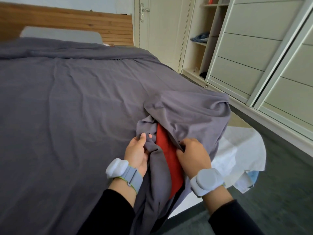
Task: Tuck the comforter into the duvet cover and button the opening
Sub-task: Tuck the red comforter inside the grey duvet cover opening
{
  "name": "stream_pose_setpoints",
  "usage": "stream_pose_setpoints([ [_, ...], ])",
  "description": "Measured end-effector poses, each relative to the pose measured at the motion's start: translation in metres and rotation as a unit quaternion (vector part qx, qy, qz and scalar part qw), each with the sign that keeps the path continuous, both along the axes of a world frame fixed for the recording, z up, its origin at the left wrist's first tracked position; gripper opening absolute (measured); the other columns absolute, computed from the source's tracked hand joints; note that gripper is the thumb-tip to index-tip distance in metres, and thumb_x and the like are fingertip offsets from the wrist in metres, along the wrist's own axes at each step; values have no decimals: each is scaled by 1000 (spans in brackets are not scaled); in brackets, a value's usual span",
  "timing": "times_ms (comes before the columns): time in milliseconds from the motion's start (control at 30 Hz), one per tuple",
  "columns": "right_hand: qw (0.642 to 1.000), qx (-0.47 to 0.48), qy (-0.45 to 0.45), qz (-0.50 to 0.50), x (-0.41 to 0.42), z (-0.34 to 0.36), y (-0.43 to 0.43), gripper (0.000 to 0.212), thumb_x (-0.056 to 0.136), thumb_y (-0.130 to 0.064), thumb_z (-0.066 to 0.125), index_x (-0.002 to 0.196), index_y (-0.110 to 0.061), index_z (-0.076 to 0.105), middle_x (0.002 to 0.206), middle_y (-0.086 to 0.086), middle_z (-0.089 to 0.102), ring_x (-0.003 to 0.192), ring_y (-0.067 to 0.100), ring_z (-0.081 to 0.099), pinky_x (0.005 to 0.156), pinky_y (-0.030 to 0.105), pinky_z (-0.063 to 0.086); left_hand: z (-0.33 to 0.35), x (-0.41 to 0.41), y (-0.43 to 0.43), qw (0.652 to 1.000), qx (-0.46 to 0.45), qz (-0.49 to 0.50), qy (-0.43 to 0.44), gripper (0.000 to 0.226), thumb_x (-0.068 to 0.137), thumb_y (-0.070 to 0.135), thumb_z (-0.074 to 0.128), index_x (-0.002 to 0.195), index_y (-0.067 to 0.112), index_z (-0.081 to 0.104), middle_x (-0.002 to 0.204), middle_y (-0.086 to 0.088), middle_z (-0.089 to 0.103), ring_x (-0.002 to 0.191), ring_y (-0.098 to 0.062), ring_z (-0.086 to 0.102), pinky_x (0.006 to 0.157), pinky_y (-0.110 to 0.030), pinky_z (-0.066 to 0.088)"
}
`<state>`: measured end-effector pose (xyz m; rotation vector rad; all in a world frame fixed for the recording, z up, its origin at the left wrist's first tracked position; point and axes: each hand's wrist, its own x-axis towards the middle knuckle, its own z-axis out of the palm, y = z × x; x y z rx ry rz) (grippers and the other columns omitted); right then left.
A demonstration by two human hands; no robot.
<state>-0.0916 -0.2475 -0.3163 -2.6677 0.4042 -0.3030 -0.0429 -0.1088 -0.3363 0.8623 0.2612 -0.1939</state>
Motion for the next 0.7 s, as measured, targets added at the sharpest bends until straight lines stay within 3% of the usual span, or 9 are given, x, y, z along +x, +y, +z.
stream_pose_setpoints([
  [167, 998, -54, 10, 9, 1, 3, -3, 27, 91, -32, 52, 100, -11, 66, 108, 10, 58, 103, 30, 57, 81, 37, 51, -1, -4, 0, 998, 48, -32, -7, 15, 89, 8, 58, 103, 4, 62, 89, -8, 67, 78, -15, 64, 71, -24, 56],
  [267, 998, -31, 48, 29, 0, 8, -6, 33, 81, -41, 65, 99, -13, 66, 101, 8, 67, 97, 30, 62, 75, 32, 49, -1, -7, -2, 998, 52, -45, -6, 9, 88, 3, 58, 95, 4, 65, 87, -10, 66, 77, -18, 62, 79, -30, 51],
  [333, 997, -29, 68, 37, 1, 12, -6, 34, 75, -35, 71, 101, -14, 65, 101, 8, 68, 96, 29, 63, 72, 29, 47, -1, -9, -3, 997, 58, -49, -7, 7, 88, 2, 58, 91, 4, 65, 85, -11, 64, 75, -19, 60, 82, -32, 50],
  [467, 997, -41, 64, 28, 4, 13, -6, 18, 76, -14, 62, 91, -7, 70, 93, 15, 69, 88, 33, 65, 70, 30, 49, -2, -9, -1, 997, 53, -52, -7, 7, 88, 2, 58, 90, 4, 64, 84, -10, 64, 76, -18, 60, 87, -34, 49],
  [533, 997, -14, 59, 36, 6, 13, -15, 12, 81, -16, 63, 82, -6, 70, 82, 15, 67, 83, 30, 64, 67, 28, 43, -1, -8, 0, 998, 48, -48, -7, 8, 89, 4, 57, 87, 5, 64, 83, -8, 65, 75, -16, 61, 82, -30, 51],
  [600, 997, 32, 58, 48, 8, 16, -24, 22, 82, -23, 66, 72, -4, 66, 68, 11, 59, 72, 23, 58, 62, 28, 36, 0, -8, 1, 998, 49, -45, -6, 11, 91, 6, 55, 83, 6, 64, 82, -7, 65, 76, -15, 62, 80, -28, 51],
  [700, 976, 209, 1, 60, 12, 22, -28, 18, 80, -26, 71, 72, -10, 73, 70, 9, 69, 69, 11, 57, 65, 27, 42, 2, -8, 1, 998, 42, -44, -8, 17, 93, 8, 52, 78, 7, 62, 79, -5, 62, 76, -14, 59, 82, -29, 49],
])
